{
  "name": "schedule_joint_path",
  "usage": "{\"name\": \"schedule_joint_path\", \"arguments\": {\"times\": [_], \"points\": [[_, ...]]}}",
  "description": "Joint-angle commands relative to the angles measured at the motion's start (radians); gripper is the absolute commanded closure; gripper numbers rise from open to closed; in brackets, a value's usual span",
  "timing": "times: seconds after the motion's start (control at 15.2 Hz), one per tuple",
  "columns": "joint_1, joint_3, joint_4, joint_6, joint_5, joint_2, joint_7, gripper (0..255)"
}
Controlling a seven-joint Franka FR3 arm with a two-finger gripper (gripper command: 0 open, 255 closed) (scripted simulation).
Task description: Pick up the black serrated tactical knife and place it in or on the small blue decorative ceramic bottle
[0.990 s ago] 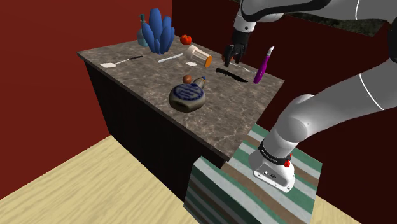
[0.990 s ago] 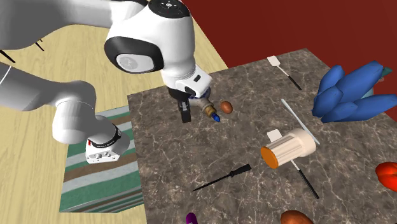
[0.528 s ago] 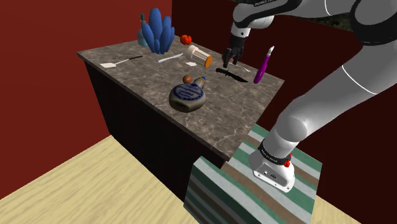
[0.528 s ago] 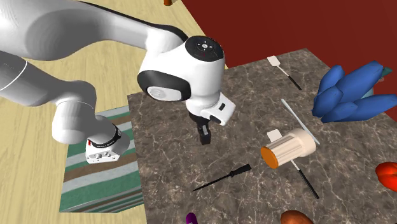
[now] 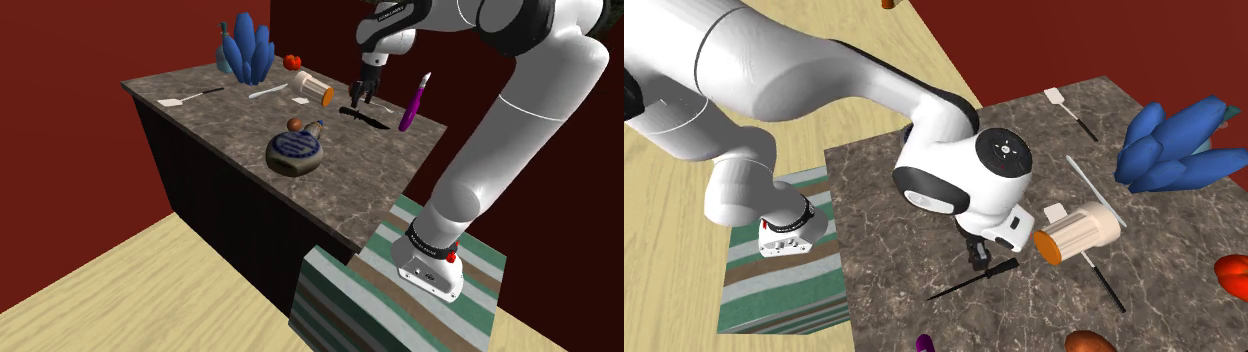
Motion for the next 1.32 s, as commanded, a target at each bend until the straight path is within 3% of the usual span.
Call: {"name": "schedule_joint_path", "arguments": {"times": [0.0, 0.33, 0.86, 1.25], "points": [[-0.015, -0.014, 0.050, 0.018, 0.040, 0.080, -0.050, 0], [-0.081, -0.020, 0.219, 0.021, 0.142, 0.285, -0.162, 0], [-0.091, -0.005, 0.179, 0.106, 0.175, 0.337, -0.184, 0], [-0.091, -0.005, 0.179, 0.106, 0.175, 0.337, -0.184, 0]]}}
